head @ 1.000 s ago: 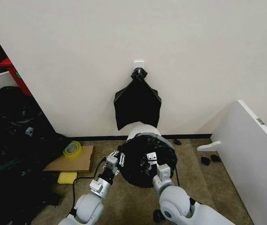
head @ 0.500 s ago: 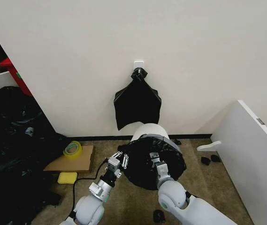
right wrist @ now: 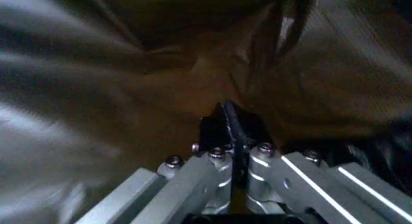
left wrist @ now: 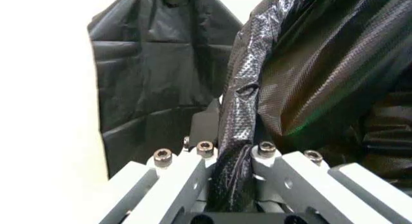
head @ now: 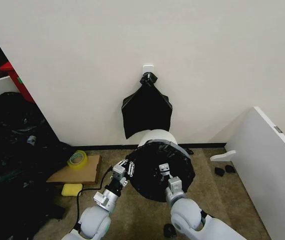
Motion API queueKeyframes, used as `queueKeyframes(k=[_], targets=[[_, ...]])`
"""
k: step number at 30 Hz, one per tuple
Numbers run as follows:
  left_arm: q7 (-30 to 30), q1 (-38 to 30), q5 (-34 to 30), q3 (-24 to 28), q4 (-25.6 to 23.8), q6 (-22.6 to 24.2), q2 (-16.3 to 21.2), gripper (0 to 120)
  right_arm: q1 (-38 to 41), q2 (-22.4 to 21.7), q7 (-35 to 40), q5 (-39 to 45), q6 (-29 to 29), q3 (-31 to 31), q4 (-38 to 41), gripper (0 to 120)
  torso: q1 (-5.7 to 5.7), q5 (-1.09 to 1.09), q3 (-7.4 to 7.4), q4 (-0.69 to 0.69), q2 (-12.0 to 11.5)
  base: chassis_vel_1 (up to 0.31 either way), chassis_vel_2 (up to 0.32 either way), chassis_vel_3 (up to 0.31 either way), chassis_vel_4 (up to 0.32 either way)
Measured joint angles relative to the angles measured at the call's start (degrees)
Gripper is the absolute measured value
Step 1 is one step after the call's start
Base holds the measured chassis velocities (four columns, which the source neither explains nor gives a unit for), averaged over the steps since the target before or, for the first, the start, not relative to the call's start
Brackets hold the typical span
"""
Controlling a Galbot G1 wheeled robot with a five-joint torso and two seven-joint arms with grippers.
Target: Place the garbage bag over the trash bin.
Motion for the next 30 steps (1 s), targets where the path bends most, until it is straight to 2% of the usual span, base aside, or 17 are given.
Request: queueKeyframes(k=[5,8,12,18,21,23,25,27,30], targets=[[-0.10,-0.03,-0.26,-0.45,-0.11,0.09,0.13,1,-0.14,-0.02,2.39,0.96,-4.11,-0.62,1.19,0,0.00,0.00,0.00,0.00,0.00,0.000,0.000,0.000,0.000],[-0.06,0.22,-0.17,-0.56,-0.68,0.03,0.35,1,0.56,0.18,7.17,3.58,-11.07,-0.79,1.56,0,0.00,0.00,0.00,0.00,0.00,0.000,0.000,0.000,0.000],[0.12,0.44,0.82,-0.54,-0.67,-0.30,0.33,1,0.96,0.26,10.04,3.69,-14.78,-0.71,1.30,0,0.00,0.00,0.00,0.00,0.00,0.000,0.000,0.000,0.000],[0.12,0.28,1.20,-0.49,0.22,-0.49,0.24,1,1.10,0.25,12.04,3.77,-16.95,-0.71,1.68,0,0.00,0.01,0.00,0.00,0.00,0.000,0.000,0.000,0.000],[0.04,0.18,1.26,-0.46,0.55,-0.53,0.16,1,1.11,0.25,12.17,3.59,-16.56,-0.72,1.94,0,0.00,0.00,0.00,0.00,0.00,0.000,0.000,0.000,0.000],[-0.24,0.17,1.35,-0.26,0.78,-0.55,0.11,1,1.12,0.39,8.86,1.94,-9.89,-0.95,1.64,0,0.00,0.00,0.00,0.01,0.00,0.000,0.000,0.000,0.000],[-0.27,0.18,1.39,-0.19,0.79,-0.55,0.10,1,1.14,0.49,7.80,1.06,-7.91,-1.04,1.18,0,0.00,0.01,0.00,0.01,0.00,0.000,0.000,0.000,0.000],[-0.28,0.28,1.69,0.30,0.80,-0.55,0.03,1,1.58,1.24,5.30,-4.01,-2.27,-1.19,-1.48,0,0.00,0.00,0.00,0.00,0.00,0.000,0.000,0.000,0.000],[-0.30,0.37,1.94,0.51,0.80,-0.54,0.05,1,2.03,1.77,5.59,-6.99,-1.67,-1.27,-3.17,0,0.00,0.01,0.00,0.00,0.00,0.000,0.000,0.000,0.000]])
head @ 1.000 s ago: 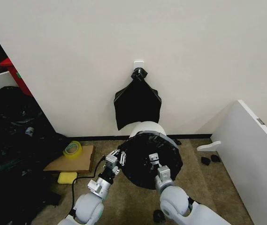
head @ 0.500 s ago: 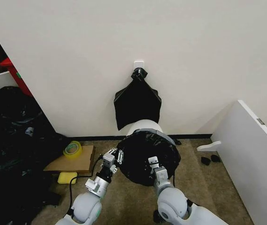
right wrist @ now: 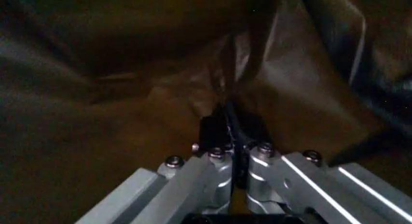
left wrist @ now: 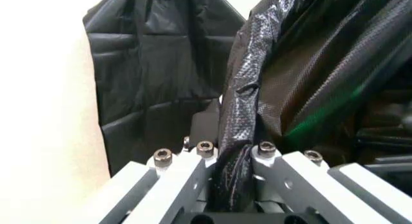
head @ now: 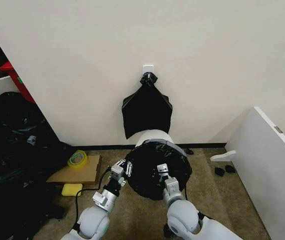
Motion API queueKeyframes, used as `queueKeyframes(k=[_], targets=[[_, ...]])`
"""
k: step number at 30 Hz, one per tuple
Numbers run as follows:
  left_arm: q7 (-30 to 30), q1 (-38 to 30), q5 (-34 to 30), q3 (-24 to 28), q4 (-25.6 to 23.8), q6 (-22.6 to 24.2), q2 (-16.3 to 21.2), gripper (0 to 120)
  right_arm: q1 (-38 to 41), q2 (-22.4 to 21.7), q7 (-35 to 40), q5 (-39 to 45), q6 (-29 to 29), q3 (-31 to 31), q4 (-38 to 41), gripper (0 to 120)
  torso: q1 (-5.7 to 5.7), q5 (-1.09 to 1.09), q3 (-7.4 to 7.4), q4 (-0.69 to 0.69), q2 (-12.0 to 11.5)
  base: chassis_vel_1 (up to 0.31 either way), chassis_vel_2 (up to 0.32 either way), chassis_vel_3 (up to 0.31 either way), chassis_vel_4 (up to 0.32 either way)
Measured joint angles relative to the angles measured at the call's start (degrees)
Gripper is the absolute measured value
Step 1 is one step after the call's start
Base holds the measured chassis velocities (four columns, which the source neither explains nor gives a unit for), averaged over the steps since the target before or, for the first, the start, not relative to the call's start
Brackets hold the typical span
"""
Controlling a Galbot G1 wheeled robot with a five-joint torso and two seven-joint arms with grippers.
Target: Place the garbage bag over the trash bin.
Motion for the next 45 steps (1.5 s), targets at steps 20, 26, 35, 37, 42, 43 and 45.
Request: queueKeyframes(k=[20,26,35,37,42,43,45], targets=[[0.50,1.44,2.71,1.30,-0.94,-1.21,-0.01,1,3.41,3.67,-4.20,-2.56,4.33,0.50,-9.13,0,0.00,0.00,0.00,0.00,0.00,0.000,0.000,0.000,0.000],[-0.03,0.91,1.82,0.72,-0.40,-0.78,-0.24,1,1.66,2.03,-10.28,-2.61,12.22,0.69,-8.11,0,0.00,-0.01,0.00,-0.01,0.00,0.000,0.000,0.000,0.000],[-1.57,0.28,0.30,0.48,0.49,1.19,-0.51,1,-1.05,0.91,-9.23,-15.94,16.70,2.51,-5.20,0,0.00,0.00,0.00,0.00,0.00,0.000,0.000,0.000,0.000],[-1.57,0.37,0.30,0.58,0.39,1.23,-0.54,1,-0.98,1.08,-8.04,-17.68,15.62,2.73,-5.67,0,0.00,-0.01,0.00,0.00,0.00,0.000,0.000,0.000,0.000],[-0.84,1.24,0.73,0.87,-1.17,1.14,-0.33,1,0.88,2.28,-4.28,-16.62,9.61,3.04,-8.86,0,0.00,0.00,0.00,0.00,0.00,0.000,0.000,0.000,0.000],[-0.57,1.44,0.80,0.86,-1.46,0.93,-0.19,1,1.30,2.54,-4.17,-15.76,8.97,3.04,-9.56,0,0.00,0.00,0.00,0.00,0.00,0.000,0.000,0.000,0.000],[-0.33,1.62,0.91,0.79,-1.72,0.67,-0.07,1,1.72,2.82,-4.10,-14.96,8.45,3.04,-10.24,0,0.00,-0.01,0.00,0.00,0.00,0.000,0.000,0.000,0.000]])
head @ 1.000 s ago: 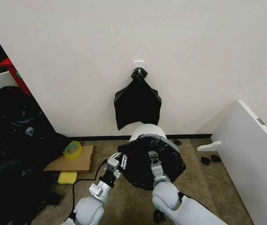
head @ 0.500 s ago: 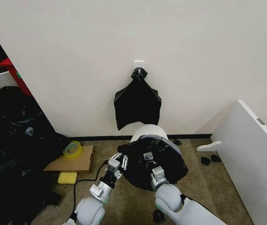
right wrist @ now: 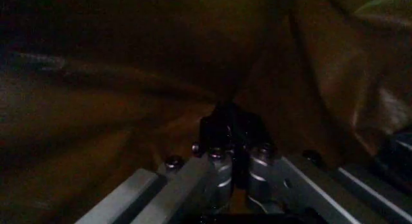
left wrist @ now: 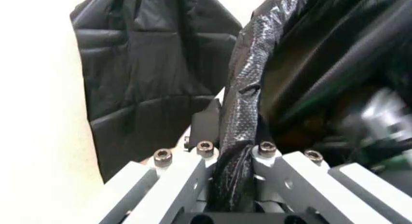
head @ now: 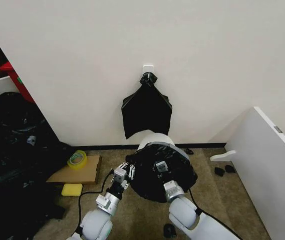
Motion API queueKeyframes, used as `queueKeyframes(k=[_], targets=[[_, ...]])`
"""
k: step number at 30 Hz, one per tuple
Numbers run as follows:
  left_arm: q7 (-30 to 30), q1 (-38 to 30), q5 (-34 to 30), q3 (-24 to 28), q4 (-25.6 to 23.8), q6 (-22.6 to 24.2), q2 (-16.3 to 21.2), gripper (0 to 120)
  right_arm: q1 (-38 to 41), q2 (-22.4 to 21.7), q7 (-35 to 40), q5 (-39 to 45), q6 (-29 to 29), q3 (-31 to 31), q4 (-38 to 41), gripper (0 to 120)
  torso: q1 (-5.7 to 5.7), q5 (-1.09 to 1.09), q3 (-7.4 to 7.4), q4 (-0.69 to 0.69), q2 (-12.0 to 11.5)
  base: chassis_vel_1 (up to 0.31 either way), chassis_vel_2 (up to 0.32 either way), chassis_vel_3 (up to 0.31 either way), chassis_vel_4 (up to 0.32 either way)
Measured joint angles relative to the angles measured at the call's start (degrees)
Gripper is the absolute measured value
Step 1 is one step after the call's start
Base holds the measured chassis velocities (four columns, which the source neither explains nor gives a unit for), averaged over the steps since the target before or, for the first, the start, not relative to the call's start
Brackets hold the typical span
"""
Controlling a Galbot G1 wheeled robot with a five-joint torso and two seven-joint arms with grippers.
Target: Place the garbage bag over the trash bin.
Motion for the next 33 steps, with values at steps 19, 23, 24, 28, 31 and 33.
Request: queueKeyframes(k=[19,23,24,28,31,33], targets=[[0.86,-0.46,1.23,-0.70,1.11,-1.81,0.37,1,-1.18,-1.75,-20.81,-0.25,20.62,3.58,-3.05,0,0.00,0.01,0.00,0.00,0.00,0.000,0.000,0.000,0.000],[0.04,-0.90,-0.12,-0.64,1.44,-0.51,0.32,1,-2.83,-3.14,-21.93,0.73,21.37,3.79,1.38,16,0.00,0.00,0.00,0.00,0.00,0.000,0.000,0.000,0.000],[-0.08,-0.98,-0.33,-0.64,1.43,-0.32,0.32,1,-3.17,-3.41,-21.39,0.79,20.38,3.78,2.34,19,0.00,-0.01,0.00,0.00,0.00,0.000,0.000,0.000,0.000],[-0.11,-1.05,-0.37,-0.51,1.08,-0.16,0.37,1,-4.15,-3.95,-14.59,2.56,10.89,2.54,5.83,34,0.00,-0.01,0.00,-0.01,0.00,0.000,0.000,0.000,0.000],[-0.10,-1.01,0.11,-0.39,0.64,-0.16,0.27,1,-4.03,-3.53,-9.12,7.29,3.40,1.08,7.71,29,0.00,0.00,0.00,-0.01,0.00,0.000,0.000,0.000,0.000],[-0.10,-1.00,0.26,-0.37,0.55,-0.16,0.23,1,-3.93,-3.37,-8.20,8.40,1.90,0.73,8.02,25,0.00,0.00,0.00,0.00,0.00,0.000,0.000,0.000,0.000]])
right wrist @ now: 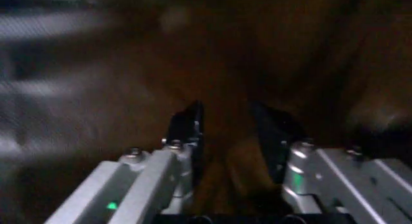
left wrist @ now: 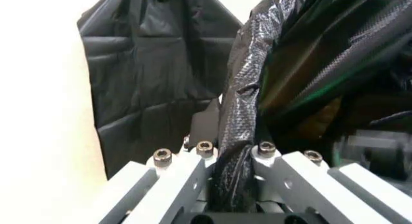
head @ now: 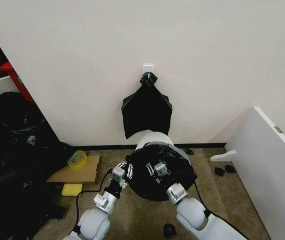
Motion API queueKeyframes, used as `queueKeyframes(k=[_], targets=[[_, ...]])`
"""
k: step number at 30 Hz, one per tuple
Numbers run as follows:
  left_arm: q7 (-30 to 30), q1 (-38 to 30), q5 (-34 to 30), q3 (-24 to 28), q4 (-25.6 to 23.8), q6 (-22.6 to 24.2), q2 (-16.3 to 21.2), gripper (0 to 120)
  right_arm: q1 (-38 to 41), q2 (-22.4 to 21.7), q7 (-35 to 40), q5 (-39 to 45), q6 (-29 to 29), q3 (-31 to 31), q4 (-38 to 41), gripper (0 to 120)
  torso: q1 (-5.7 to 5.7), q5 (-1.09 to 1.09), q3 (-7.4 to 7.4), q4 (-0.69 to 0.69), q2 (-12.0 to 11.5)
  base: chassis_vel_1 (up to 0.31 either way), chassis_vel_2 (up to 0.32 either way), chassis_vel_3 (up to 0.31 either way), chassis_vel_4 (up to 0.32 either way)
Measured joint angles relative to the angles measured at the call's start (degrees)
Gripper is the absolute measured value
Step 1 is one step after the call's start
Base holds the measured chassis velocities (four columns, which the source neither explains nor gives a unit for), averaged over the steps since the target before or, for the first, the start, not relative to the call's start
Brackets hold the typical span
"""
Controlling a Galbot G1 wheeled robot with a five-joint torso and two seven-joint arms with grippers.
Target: Place the garbage bag over the trash bin.
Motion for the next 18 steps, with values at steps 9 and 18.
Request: queueKeyframes(k=[9,18], targets=[[0.71,0.72,2.35,0.05,-1.23,-1.27,-0.34,1,4.20,2.14,8.90,12.97,-15.37,-3.70,1.76,0,0.00,0.00,0.00,0.01,0.00,0.000,0.000,0.000,0.000],[0.87,1.49,3.06,0.59,-1.97,-1.85,-0.36,1,5.67,2.66,10.15,9.02,-16.75,-2.83,-3.09,0,0.00,0.00,0.00,0.00,0.00,0.000,0.000,0.000,0.000]])
